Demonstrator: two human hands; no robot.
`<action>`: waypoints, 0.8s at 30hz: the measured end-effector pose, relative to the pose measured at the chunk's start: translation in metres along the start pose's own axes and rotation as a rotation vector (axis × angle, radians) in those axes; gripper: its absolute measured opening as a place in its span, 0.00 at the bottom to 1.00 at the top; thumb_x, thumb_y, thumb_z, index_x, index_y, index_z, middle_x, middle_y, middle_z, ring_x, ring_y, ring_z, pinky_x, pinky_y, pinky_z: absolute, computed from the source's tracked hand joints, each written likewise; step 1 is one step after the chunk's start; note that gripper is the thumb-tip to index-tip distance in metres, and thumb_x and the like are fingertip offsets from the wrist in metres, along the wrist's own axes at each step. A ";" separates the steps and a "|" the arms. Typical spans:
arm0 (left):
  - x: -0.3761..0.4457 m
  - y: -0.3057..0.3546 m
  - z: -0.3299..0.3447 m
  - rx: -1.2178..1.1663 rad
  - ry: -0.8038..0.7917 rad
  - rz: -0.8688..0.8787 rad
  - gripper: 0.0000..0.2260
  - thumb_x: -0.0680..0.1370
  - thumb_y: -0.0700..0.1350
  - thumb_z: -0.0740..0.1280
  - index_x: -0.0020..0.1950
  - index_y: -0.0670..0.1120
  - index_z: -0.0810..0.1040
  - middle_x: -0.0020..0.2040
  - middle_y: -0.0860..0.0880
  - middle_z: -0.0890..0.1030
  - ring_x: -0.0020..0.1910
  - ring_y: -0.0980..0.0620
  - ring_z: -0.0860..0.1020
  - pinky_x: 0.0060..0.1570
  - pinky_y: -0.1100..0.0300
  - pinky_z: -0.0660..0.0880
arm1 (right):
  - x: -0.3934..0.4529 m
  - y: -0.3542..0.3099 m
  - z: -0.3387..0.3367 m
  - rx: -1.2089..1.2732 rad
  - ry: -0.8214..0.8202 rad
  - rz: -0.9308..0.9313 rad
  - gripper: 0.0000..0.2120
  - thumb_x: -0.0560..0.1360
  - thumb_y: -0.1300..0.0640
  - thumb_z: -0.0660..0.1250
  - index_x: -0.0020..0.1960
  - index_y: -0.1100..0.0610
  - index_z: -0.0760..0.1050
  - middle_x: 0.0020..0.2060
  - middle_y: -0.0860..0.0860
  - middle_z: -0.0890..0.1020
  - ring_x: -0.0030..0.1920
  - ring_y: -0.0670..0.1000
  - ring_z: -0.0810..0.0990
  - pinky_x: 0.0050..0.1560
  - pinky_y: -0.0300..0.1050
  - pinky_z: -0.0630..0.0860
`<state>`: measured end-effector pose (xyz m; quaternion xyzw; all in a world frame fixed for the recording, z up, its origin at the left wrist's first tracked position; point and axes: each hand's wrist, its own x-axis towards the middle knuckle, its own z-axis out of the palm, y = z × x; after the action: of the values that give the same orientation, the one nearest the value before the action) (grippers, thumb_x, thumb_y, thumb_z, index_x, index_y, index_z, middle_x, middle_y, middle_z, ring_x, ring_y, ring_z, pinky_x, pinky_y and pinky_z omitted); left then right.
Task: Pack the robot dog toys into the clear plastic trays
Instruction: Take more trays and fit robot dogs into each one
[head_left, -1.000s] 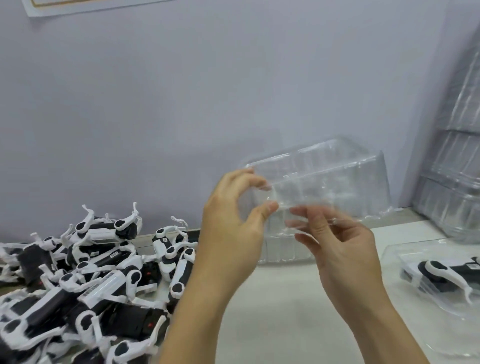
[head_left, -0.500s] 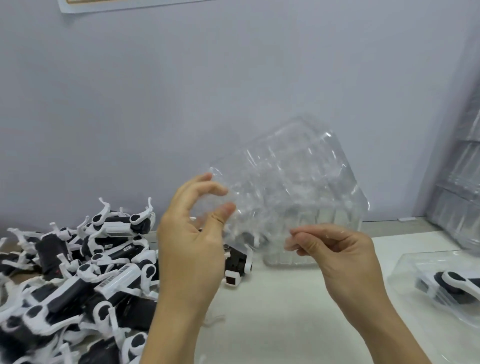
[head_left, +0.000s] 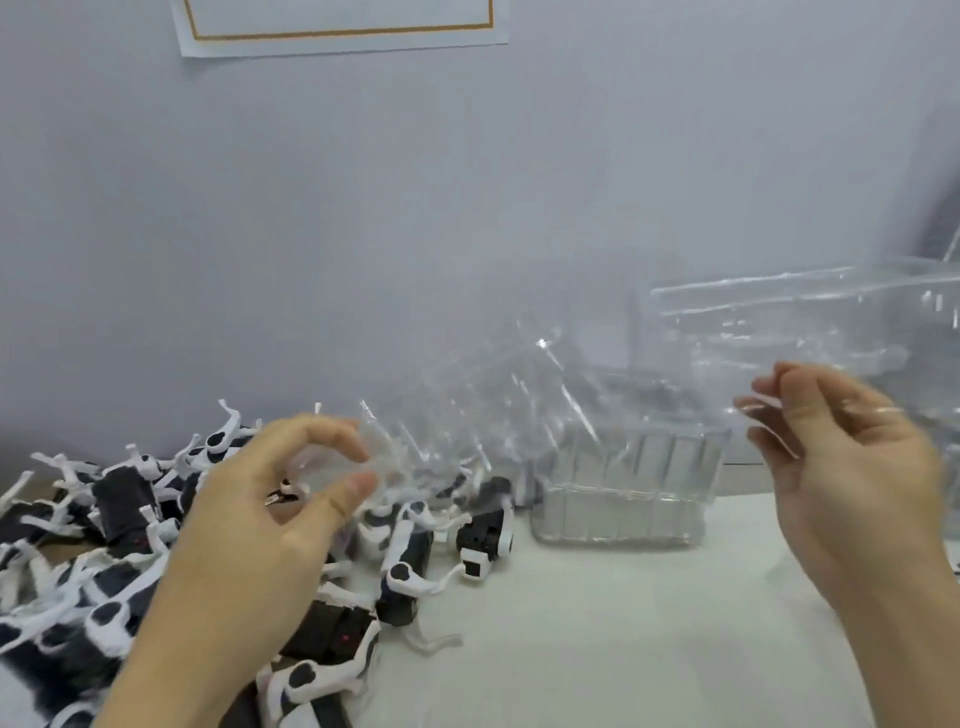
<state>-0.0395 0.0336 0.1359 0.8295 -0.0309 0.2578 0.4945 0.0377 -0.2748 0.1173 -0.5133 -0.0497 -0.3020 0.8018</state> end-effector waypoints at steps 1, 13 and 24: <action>0.000 -0.003 -0.007 0.031 -0.037 0.007 0.12 0.64 0.58 0.68 0.44 0.58 0.81 0.53 0.66 0.81 0.49 0.66 0.79 0.45 0.65 0.73 | 0.006 -0.006 0.004 -0.005 0.014 -0.004 0.03 0.75 0.54 0.68 0.45 0.51 0.81 0.38 0.45 0.85 0.40 0.45 0.84 0.41 0.34 0.78; -0.008 0.007 0.033 0.278 -0.674 -0.017 0.10 0.70 0.57 0.76 0.48 0.64 0.79 0.58 0.70 0.72 0.59 0.72 0.70 0.56 0.73 0.66 | 0.054 0.027 0.066 0.062 -0.269 0.449 0.10 0.80 0.61 0.65 0.60 0.62 0.75 0.46 0.56 0.83 0.46 0.51 0.85 0.53 0.40 0.81; -0.019 -0.009 0.096 0.450 -0.913 -0.145 0.12 0.70 0.55 0.77 0.45 0.55 0.75 0.53 0.57 0.65 0.43 0.60 0.70 0.43 0.66 0.66 | 0.039 0.028 0.036 -0.770 -0.164 0.514 0.24 0.77 0.41 0.68 0.43 0.64 0.80 0.28 0.50 0.80 0.23 0.45 0.77 0.27 0.38 0.72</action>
<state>-0.0148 -0.0465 0.0839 0.9434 -0.1297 -0.1656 0.2565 0.0927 -0.2525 0.1268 -0.7913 0.1316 -0.0486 0.5951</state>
